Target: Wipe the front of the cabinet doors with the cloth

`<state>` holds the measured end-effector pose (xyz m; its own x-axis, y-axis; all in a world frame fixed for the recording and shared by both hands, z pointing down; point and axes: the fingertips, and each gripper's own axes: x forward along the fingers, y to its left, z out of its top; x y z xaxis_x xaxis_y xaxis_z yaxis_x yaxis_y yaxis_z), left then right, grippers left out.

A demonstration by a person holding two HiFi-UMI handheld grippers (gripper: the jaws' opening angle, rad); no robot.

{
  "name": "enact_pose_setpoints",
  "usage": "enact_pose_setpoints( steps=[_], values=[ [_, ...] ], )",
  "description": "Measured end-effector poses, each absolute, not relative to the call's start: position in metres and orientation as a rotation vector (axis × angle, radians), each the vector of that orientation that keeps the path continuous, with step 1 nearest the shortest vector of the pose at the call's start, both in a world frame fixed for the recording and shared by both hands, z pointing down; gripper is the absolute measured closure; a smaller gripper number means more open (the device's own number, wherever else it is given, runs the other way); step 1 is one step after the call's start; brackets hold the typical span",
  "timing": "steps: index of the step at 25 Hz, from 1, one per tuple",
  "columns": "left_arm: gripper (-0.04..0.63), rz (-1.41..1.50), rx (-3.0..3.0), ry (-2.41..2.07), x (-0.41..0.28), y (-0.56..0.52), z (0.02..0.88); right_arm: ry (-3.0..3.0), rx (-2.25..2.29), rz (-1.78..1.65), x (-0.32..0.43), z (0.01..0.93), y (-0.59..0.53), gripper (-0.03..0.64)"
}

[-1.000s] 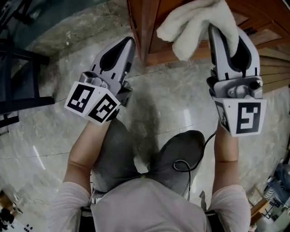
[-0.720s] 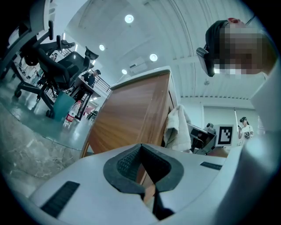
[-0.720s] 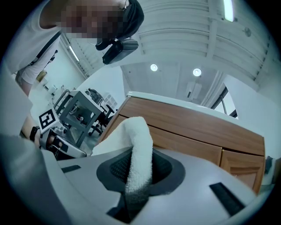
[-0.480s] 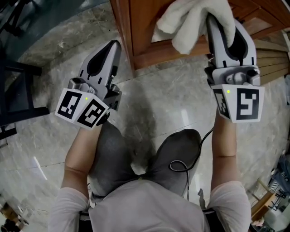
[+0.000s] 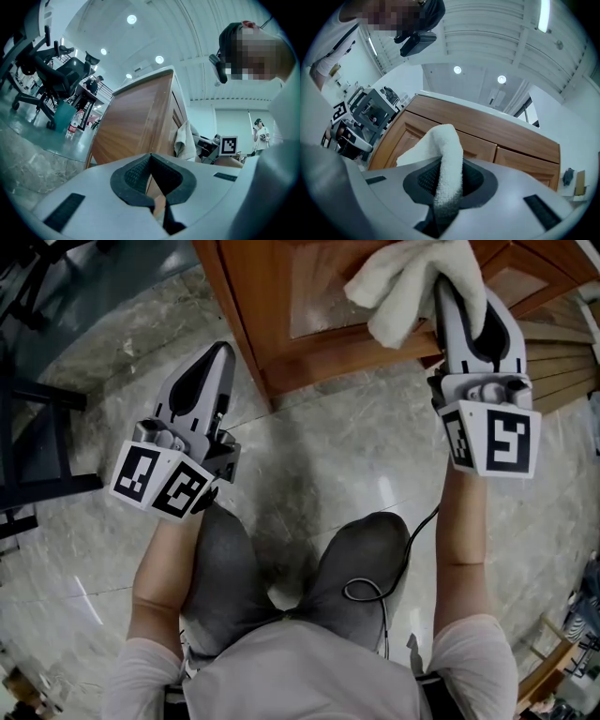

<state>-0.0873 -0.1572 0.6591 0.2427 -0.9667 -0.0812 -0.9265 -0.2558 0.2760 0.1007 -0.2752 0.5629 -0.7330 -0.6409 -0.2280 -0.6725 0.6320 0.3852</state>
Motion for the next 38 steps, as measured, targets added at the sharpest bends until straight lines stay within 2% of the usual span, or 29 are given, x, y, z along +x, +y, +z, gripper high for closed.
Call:
enact_pose_setpoints(
  steps=[10, 23, 38],
  values=[
    [0.578, -0.309, 2.345, -1.816, -0.06, -0.158, 0.659, 2.809, -1.083, 0.698, 0.116, 0.576, -0.266, 0.535],
    [0.578, -0.301, 2.322, -1.872, -0.075, -0.15, 0.658, 2.893, -0.643, 0.674, 0.022, 0.6, -0.184, 0.535],
    [0.578, -0.306, 2.329, -1.875, -0.061, -0.148, 0.656, 2.883, -0.719, 0.692, 0.033, 0.611, -0.211, 0.535]
  ],
)
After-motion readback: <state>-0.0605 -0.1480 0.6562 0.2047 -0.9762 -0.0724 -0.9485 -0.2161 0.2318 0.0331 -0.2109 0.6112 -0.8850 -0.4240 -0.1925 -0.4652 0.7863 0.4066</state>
